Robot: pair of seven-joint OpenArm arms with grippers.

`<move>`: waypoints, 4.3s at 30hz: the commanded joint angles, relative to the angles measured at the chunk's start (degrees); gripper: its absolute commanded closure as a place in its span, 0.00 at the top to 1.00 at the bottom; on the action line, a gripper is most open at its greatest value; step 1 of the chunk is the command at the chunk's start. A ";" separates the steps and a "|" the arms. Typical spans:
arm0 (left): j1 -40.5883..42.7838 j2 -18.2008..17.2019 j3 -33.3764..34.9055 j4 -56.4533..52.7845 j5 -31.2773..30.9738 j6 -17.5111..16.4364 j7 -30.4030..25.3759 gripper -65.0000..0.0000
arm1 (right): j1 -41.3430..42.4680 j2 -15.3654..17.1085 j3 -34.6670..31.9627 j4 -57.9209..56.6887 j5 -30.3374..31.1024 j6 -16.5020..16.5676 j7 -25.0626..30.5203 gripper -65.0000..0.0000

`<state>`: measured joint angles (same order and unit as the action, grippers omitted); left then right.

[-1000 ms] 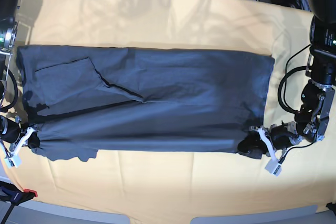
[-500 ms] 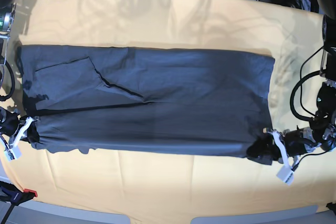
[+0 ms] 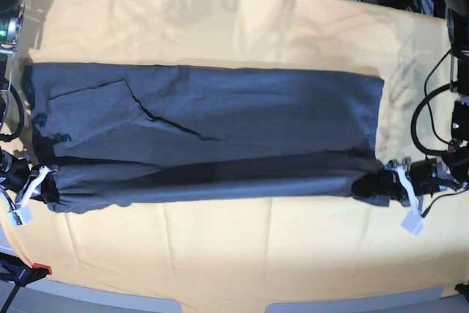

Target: Fold the T-shirt properly

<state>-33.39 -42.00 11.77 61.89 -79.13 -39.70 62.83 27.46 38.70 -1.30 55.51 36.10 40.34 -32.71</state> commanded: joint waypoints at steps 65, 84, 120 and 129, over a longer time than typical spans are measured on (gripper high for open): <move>13.77 -4.50 -0.74 11.91 -3.87 -0.30 10.91 0.63 | -3.17 -4.26 0.59 8.31 5.38 -7.89 -12.55 0.67; 15.58 -4.68 -0.76 11.93 -3.87 0.31 10.88 0.63 | -2.49 -9.44 0.59 -2.78 9.64 -0.34 -9.42 0.04; 15.45 -4.85 -15.61 11.93 -3.87 0.31 10.51 0.63 | -31.87 8.15 2.16 39.91 23.37 -0.34 -27.30 0.00; 15.45 -5.18 -17.25 11.93 -3.87 0.31 10.69 0.63 | -32.22 8.15 2.16 39.91 23.82 -0.34 -41.90 0.00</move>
<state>-16.69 -45.76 -4.69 73.10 -81.67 -39.29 74.17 -5.56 45.54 0.16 94.61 59.59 39.92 -74.43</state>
